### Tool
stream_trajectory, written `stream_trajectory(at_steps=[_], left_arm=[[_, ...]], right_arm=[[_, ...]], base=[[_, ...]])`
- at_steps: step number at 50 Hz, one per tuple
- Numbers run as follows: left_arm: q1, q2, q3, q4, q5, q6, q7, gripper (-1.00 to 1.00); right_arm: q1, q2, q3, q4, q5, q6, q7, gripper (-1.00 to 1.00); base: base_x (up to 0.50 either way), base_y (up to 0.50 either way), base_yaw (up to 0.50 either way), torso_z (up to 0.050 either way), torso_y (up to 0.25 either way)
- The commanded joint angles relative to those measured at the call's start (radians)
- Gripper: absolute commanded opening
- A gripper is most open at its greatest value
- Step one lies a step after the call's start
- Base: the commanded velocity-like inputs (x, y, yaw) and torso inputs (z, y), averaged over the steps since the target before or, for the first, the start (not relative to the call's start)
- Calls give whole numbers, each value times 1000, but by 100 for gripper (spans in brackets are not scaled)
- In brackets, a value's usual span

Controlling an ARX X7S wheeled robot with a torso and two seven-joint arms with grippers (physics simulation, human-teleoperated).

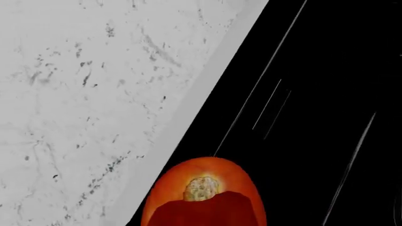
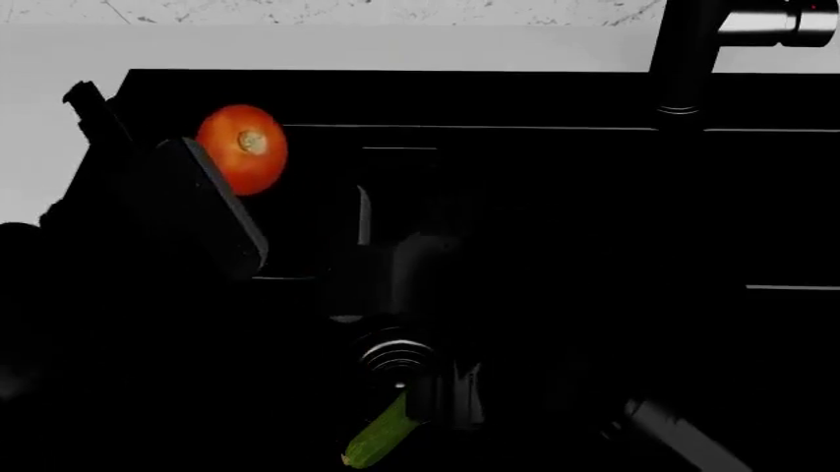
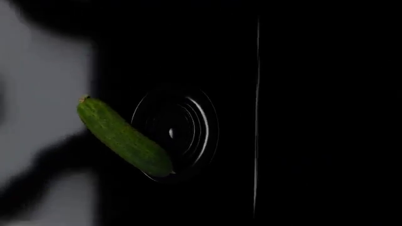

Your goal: Pick the vegetables from the sink and place them on the cutting board.

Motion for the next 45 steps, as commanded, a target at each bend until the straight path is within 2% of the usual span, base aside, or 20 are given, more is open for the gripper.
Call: stream_trajectory(at_steps=[1, 7, 15, 26, 37, 45], left_arm=[[-1, -28, -75, 56, -71, -34, -53, -100], [11, -61, -110, 154, -94, -84, -72, -100], [10, -86, -140, 172, -104, -96, -90, -100], [9, -97, -150, 153, -106, -88, -95, -100], [17, -101, -148, 155, -108, -91, -94, -100], [24, -117, -155, 170, -112, -99, -96, -100]], right_arm=[[27, -71, -67, 187, -7, -165, -70, 100], [45, -143, -89, 384, -11, -324, -88, 100], [71, -286, -138, 738, -32, -590, -114, 100], [57, -289, -247, 732, 11, -616, -162, 100], [48, -290, -269, 706, 26, -624, -120, 100], [23, -290, -277, 706, 4, -645, -143, 100]], base=[[0, 0, 0, 0, 0], [0, 0, 0, 0, 0], [0, 0, 0, 0, 0], [0, 0, 0, 0, 0], [0, 0, 0, 0, 0], [0, 0, 0, 0, 0]])
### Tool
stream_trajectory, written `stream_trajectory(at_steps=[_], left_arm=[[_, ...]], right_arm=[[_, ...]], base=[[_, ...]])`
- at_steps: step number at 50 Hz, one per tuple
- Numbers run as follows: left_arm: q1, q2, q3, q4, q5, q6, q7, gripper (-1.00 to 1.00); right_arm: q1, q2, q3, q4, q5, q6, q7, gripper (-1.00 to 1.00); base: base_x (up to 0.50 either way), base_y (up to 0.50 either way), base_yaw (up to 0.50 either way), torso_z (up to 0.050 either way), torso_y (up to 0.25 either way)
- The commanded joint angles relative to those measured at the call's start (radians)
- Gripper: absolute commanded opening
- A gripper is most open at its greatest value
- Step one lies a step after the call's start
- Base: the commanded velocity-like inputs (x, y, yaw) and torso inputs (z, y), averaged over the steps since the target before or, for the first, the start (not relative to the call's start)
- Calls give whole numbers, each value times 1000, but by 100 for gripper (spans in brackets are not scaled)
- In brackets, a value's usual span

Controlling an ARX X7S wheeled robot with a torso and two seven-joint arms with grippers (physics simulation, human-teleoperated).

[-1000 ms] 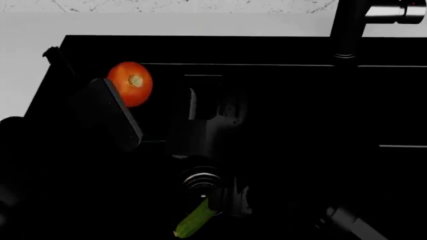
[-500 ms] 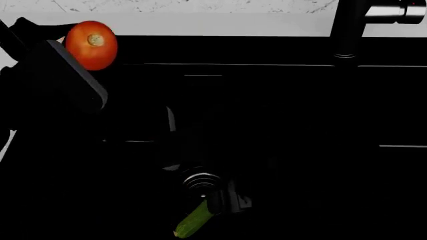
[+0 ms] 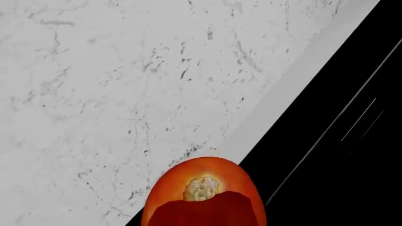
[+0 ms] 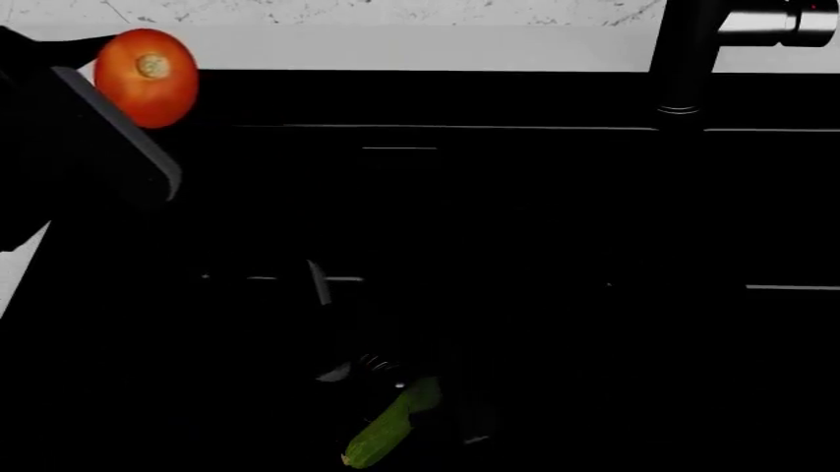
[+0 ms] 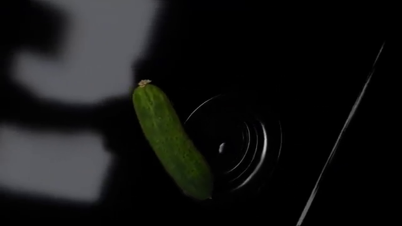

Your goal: Pick the vegetables from the sink and place them on the cutting board.

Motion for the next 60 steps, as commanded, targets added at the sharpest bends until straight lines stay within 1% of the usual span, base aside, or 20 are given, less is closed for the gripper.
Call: stream_trajectory(at_steps=[1, 9, 27, 40, 47, 60], left_arm=[[7, -15, -13, 8, -32, -8, -17, -100], [2, -10, -13, -20, -33, 13, -13, -100], [12, -15, -10, -80, -29, 55, -9, -100], [28, -27, -7, -93, -29, 64, -6, -100], [35, -27, -7, -108, -30, 78, -7, -100], [38, -20, -3, -137, -27, 96, -7, -100]], right_arm=[[-26, -7, -24, 9, -14, -34, -16, 100], [-44, -7, -24, -1, -33, -41, -40, 100], [-97, -7, -23, -12, -37, -70, -13, 100], [-129, -8, -27, 13, -61, -64, 55, 100], [-133, -8, -23, 4, -50, -21, 112, 100], [-149, -8, -32, 37, -87, 15, 131, 100]], base=[[0, 0, 0, 0, 0], [0, 0, 0, 0, 0], [0, 0, 0, 0, 0], [0, 0, 0, 0, 0], [0, 0, 0, 0, 0], [0, 0, 0, 0, 0]])
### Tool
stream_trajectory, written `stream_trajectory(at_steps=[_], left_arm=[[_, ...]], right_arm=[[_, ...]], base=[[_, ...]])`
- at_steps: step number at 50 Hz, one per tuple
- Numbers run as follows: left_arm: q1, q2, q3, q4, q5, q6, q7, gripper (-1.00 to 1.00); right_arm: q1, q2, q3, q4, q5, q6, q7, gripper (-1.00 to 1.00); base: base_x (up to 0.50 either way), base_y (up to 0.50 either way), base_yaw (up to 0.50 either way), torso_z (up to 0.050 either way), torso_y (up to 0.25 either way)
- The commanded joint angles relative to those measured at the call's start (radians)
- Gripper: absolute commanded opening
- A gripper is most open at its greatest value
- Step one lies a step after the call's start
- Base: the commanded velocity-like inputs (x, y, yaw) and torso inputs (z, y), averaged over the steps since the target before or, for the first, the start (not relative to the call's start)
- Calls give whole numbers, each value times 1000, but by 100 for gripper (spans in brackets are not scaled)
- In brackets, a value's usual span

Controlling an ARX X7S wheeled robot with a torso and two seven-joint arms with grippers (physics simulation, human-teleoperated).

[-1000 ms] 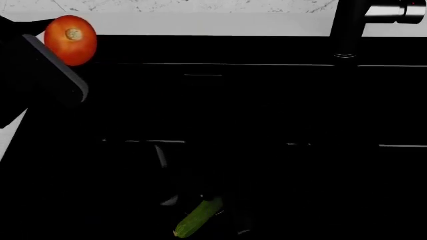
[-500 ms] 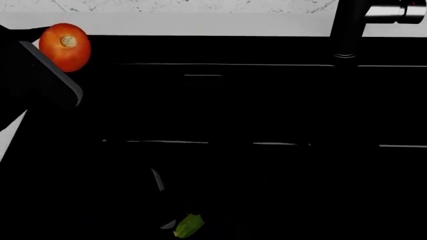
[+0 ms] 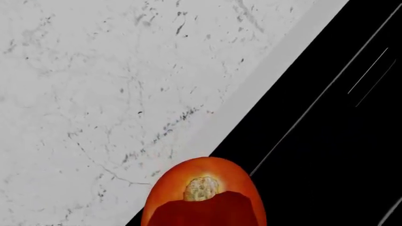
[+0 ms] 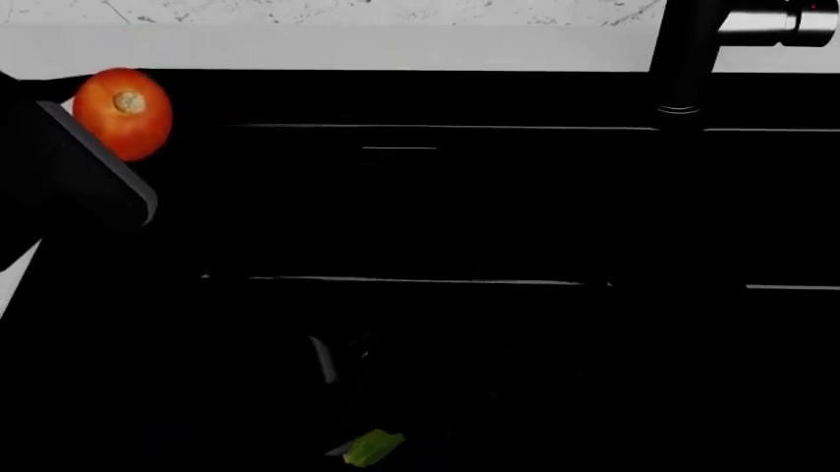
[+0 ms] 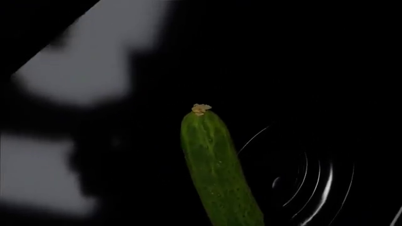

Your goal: Pick the vegetables from the sink and place them on the cutting board.

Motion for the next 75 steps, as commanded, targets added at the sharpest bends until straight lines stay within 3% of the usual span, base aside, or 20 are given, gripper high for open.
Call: stream_trajectory(at_steps=[1, 4, 5, 16, 26, 47, 50, 55, 60, 66, 70, 75], left_arm=[[4, 1, -2, -15, -28, 8, -12, -100], [6, 3, 1, -20, -24, 10, -13, -100], [5, 5, 2, -25, -24, 12, -12, -100], [9, 13, -4, -43, -28, 28, -23, -100], [16, 17, -57, 38, -139, -22, 25, -100], [25, 40, -76, 67, -163, -112, -27, -100], [38, 31, -83, 112, -173, -137, -37, -100], [67, 11, -96, 172, -190, -163, -52, -100], [76, 11, -99, 172, -192, -171, -63, -100], [100, 40, -101, 142, -166, -85, -100, -100], [122, 48, -129, 169, -185, -107, -143, -100], [231, 47, -177, 220, -189, -57, -247, -100]], right_arm=[[-19, 0, -12, 23, -32, 36, 29, 100], [-19, 0, -12, 23, -32, 36, 29, 100], [-19, 0, -12, 23, -32, 36, 29, -100], [-19, 0, -12, 23, -32, 36, 29, -100], [45, 0, -7, 22, -22, 3, -5, -100], [143, 0, 45, 63, 193, 24, 112, -100], [158, 17, 55, 14, 204, 95, 129, -100], [167, 166, 77, -332, 223, 309, 192, -100], [165, 204, 105, -392, 235, 376, 242, -100], [174, 241, 239, -460, 282, 539, 444, -100], [162, 248, 285, -483, 294, 635, 537, -100], [110, 356, 382, -734, 351, 831, 671, -100]], base=[[0, 0, 0, 0, 0], [0, 0, 0, 0, 0], [0, 0, 0, 0, 0], [0, 0, -1, 0, 0], [1, 0, 0, 0, 0], [-25, 0, 0, 0, 250], [-500, 0, 0, 0, 250], [-500, 0, 0, 0, 250], [-500, 0, 0, 0, 250], [-309, 0, 0, 0, 125], [0, 0, 0, 0, 0], [0, 0, 0, 0, 0]])
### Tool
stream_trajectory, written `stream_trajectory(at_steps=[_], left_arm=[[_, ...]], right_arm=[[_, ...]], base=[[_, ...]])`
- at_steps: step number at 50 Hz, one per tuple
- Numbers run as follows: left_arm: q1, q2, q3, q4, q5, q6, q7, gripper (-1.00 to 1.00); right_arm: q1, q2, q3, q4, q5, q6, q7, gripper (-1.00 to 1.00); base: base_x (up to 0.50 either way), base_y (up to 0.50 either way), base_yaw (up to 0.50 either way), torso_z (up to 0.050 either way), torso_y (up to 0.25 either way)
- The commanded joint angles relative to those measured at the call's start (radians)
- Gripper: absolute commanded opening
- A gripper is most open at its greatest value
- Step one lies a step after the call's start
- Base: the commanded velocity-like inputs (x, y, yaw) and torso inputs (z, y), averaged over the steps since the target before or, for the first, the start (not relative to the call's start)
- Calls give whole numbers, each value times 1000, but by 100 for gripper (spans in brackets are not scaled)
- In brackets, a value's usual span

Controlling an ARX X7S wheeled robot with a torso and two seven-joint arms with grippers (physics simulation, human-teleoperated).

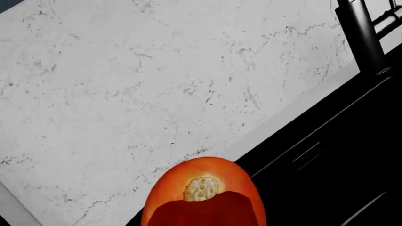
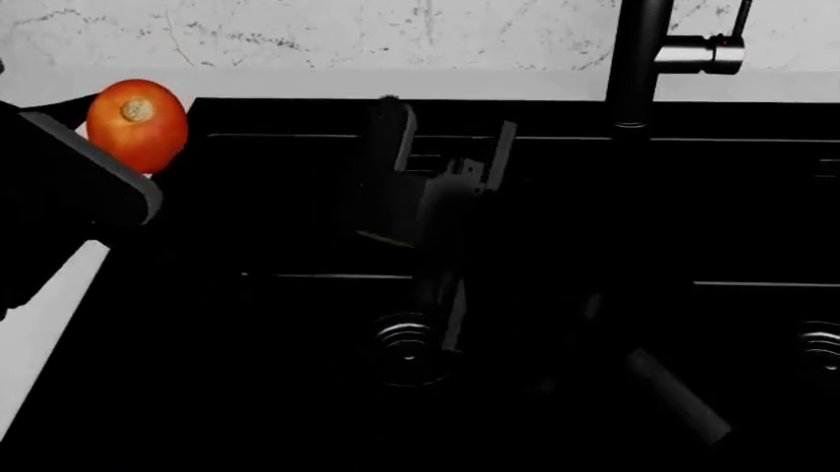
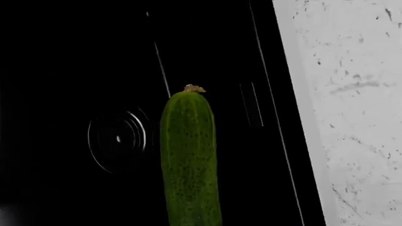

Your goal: Pick the vegetables from the sink and place them on the cutting board.

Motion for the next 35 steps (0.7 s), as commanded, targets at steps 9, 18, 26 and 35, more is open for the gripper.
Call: stream_trajectory(at_steps=[9, 18, 26, 35], left_arm=[[204, 3, -112, 177, -89, 25, -201, -100], [260, 9, -184, 349, -150, -49, -314, -100], [342, 0, -151, 423, -100, -17, -357, -100], [386, -17, -156, 463, -78, 13, -384, -100]], right_arm=[[-181, 277, 394, -588, 161, 492, 485, -100], [-334, 390, 537, -845, 220, 585, 643, -100], [-441, 430, 615, -967, 235, 575, 743, -100], [-518, 455, 708, -1030, 246, 544, 823, -100]], base=[[0, -296, 0, 0, 0], [0, -500, 0, 0, 0], [0, -500, 0, 0, 0], [0, -500, 0, 0, 0]])
